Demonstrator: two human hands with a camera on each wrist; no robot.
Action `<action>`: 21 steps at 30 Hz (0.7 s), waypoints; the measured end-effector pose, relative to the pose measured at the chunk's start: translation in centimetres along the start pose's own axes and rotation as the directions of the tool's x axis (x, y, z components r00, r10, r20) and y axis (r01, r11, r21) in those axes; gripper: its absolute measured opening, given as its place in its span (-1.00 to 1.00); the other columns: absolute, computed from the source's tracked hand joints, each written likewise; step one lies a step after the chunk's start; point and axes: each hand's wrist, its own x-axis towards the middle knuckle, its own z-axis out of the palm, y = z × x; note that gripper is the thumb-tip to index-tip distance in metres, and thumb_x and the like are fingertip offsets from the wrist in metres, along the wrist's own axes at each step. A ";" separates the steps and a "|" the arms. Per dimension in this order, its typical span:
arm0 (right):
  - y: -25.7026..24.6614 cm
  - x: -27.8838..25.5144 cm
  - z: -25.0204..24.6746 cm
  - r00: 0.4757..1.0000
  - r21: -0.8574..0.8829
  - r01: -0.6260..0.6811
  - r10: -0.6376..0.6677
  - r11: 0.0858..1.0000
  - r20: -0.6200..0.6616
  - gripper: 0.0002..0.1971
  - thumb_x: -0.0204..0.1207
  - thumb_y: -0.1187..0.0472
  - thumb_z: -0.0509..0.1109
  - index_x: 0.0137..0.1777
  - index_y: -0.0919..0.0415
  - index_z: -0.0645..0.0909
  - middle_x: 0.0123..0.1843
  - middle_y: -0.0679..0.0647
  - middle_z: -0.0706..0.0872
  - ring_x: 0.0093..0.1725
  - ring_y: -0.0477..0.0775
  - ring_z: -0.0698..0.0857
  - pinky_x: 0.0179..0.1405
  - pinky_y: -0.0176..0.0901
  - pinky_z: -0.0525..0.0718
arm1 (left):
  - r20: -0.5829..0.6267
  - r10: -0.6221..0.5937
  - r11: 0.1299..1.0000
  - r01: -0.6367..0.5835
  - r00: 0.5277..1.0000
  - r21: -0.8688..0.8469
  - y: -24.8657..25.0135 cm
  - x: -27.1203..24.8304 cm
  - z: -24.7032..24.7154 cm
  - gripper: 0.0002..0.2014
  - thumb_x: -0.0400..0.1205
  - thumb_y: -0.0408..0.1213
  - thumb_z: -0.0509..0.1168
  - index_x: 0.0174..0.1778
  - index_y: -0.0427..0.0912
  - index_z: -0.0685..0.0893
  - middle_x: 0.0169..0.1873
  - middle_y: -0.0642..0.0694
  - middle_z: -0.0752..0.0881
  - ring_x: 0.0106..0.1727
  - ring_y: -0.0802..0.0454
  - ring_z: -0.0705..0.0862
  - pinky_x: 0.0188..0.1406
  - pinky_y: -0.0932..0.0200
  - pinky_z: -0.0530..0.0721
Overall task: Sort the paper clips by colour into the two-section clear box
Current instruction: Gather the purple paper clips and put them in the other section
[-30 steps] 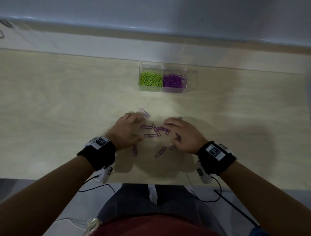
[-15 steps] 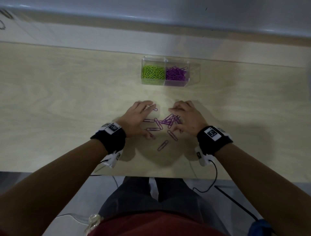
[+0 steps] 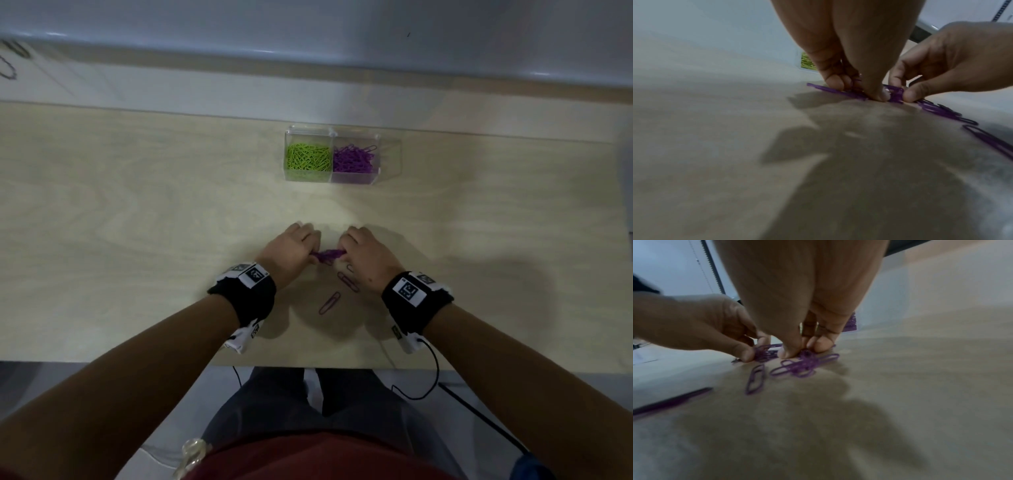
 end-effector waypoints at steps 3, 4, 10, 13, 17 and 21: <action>-0.9 -0.1 -0.5 0.999 -0.036 -0.049 0.050 0.998 0.022 -0.84 0.54 0.32 0.29 0.06 0.38 0.49 0.17 0.31 0.49 0.17 0.31 0.44 0.09 0.14 0.48 | 0.108 -0.038 0.988 0.021 0.993 0.156 0.6 0.0 -0.1 -0.53 0.34 -0.23 0.52 0.01 -0.47 0.58 -0.06 -0.44 0.67 -0.11 -0.37 0.67 -0.05 -0.05 0.69; -1.0 -0.1 -0.5 0.998 -0.036 -0.060 0.060 0.998 0.019 -0.85 0.53 0.35 0.28 0.06 0.38 0.48 0.18 0.31 0.48 0.17 0.31 0.44 0.09 0.15 0.48 | 0.123 -0.056 0.984 0.034 0.991 0.174 0.8 0.1 -0.1 -0.49 0.28 -0.30 0.57 0.04 -0.49 0.60 -0.03 -0.46 0.67 -0.10 -0.37 0.68 -0.04 -0.06 0.70; -0.2 -0.4 -0.7 0.999 0.037 -0.051 0.051 0.998 0.003 -0.89 0.50 0.44 0.26 -0.01 0.31 0.49 0.11 0.26 0.55 0.07 0.26 0.49 -0.05 0.01 0.44 | 0.214 -0.173 0.985 0.163 0.961 0.064 1.9 0.4 -0.9 -0.46 0.47 -0.52 0.34 0.38 -0.47 0.38 0.24 -0.44 0.54 0.22 -0.39 0.51 0.23 -0.17 0.55; 0.2 -0.4 -0.8 0.998 0.052 -0.062 0.062 0.997 0.001 -0.83 0.48 0.45 0.27 0.04 0.31 0.51 0.15 0.23 0.55 0.10 0.23 0.49 0.00 -0.03 0.45 | 0.213 -0.264 0.964 0.259 0.941 0.052 2.6 0.8 -1.1 -0.56 0.49 -0.54 0.23 0.31 -0.39 0.40 0.20 -0.36 0.54 0.23 -0.29 0.47 0.20 -0.11 0.51; 0.5 -0.3 -1.1 0.993 0.086 -0.116 0.114 0.990 0.019 -0.85 0.45 0.49 0.26 -0.01 0.33 0.53 0.11 0.25 0.55 0.10 0.26 0.50 -0.03 -0.05 0.42 | 0.236 -0.328 0.942 0.299 0.915 0.150 3.7 1.2 -1.1 -0.59 0.47 -0.58 0.14 0.27 -0.43 0.41 0.22 -0.39 0.51 0.25 -0.31 0.46 0.21 -0.11 0.49; 0.7 0.2 -4.2 0.951 0.286 -0.168 0.231 0.943 -0.204 -0.91 0.41 0.49 0.35 -0.19 0.31 0.55 -0.13 0.24 0.60 -0.12 0.25 0.58 -0.20 -0.04 0.50 | 0.273 -0.367 0.924 0.313 0.889 0.222 3.9 1.3 -1.1 -0.51 0.53 -0.52 0.22 0.38 -0.46 0.29 0.35 -0.42 0.36 0.35 -0.34 0.37 0.28 -0.17 0.49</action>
